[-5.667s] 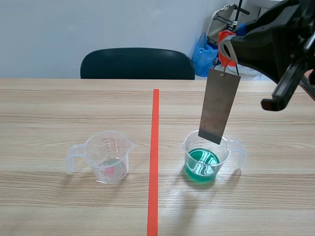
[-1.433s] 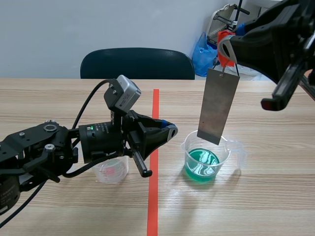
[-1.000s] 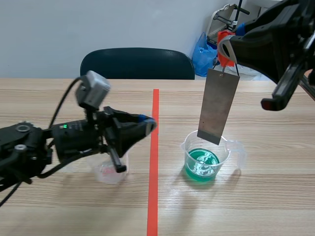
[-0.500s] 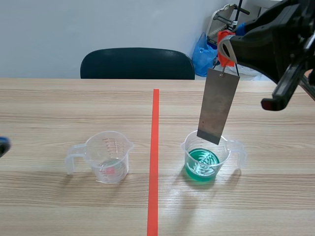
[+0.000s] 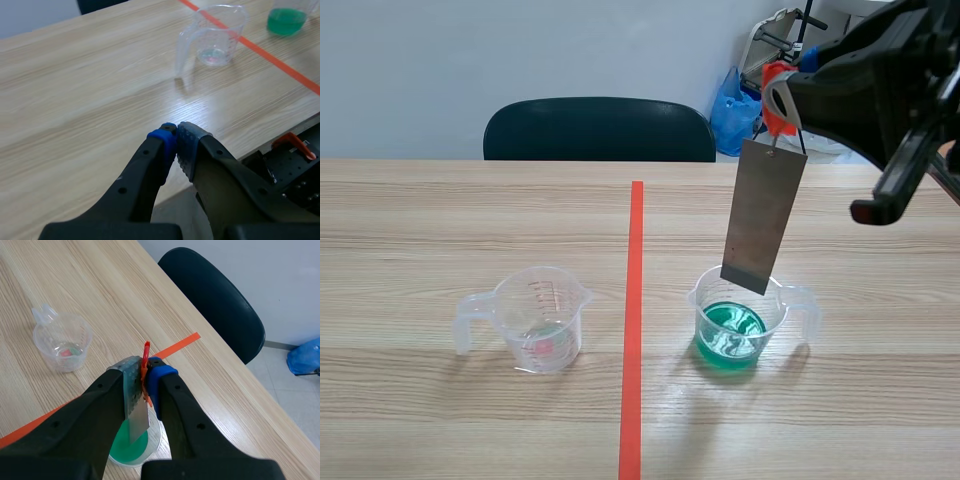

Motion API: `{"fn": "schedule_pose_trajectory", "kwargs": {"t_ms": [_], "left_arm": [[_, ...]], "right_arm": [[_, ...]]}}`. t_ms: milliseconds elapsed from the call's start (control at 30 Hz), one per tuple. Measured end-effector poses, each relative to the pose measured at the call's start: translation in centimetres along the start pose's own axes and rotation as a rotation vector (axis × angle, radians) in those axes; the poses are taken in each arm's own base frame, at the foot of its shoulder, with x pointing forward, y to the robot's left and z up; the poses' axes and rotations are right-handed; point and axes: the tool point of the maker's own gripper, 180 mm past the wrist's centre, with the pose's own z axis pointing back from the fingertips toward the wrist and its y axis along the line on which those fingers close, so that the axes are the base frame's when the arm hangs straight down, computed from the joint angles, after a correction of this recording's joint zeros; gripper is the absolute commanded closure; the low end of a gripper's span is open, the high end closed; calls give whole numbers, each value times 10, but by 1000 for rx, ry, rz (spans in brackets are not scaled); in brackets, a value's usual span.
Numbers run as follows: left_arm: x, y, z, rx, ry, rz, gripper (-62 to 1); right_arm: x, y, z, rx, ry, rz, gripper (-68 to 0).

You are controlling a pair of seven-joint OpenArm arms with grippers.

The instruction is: Do the redox reaction experiment

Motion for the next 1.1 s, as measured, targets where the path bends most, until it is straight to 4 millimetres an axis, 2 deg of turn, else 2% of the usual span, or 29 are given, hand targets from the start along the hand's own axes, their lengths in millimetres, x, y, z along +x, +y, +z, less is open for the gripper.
{"fn": "schedule_pose_trajectory", "kwargs": {"t_ms": [167, 200, 300, 400, 500, 567, 667, 1100], "left_arm": [[8, -5, 25, 59, -11, -14, -36], [10, -3, 27, 78, -19, -16, -60], [19, -4, 29, 92, -69, -17, -186], [21, -5, 32, 110, -82, -17, -356], [19, -5, 35, 132, -72, -13, -552], [19, -5, 38, 156, -75, -6, -623], [20, -3, 42, 199, -87, 5, -623], [19, -4, 42, 200, -85, 6, -623]], "right_arm": [[0, 0, 0, 0, 0, 0, -6], [0, 0, 0, 0, 0, 0, -6], [0, 0, 0, -1, 0, 0, -6], [0, 0, 0, -1, 0, 0, -6], [0, 0, 0, 0, -1, 0, -6], [0, 0, 0, 0, 0, 0, -6], [0, 0, 0, 0, 0, 0, -6], [0, 0, 0, 0, 0, 0, -6]]}}
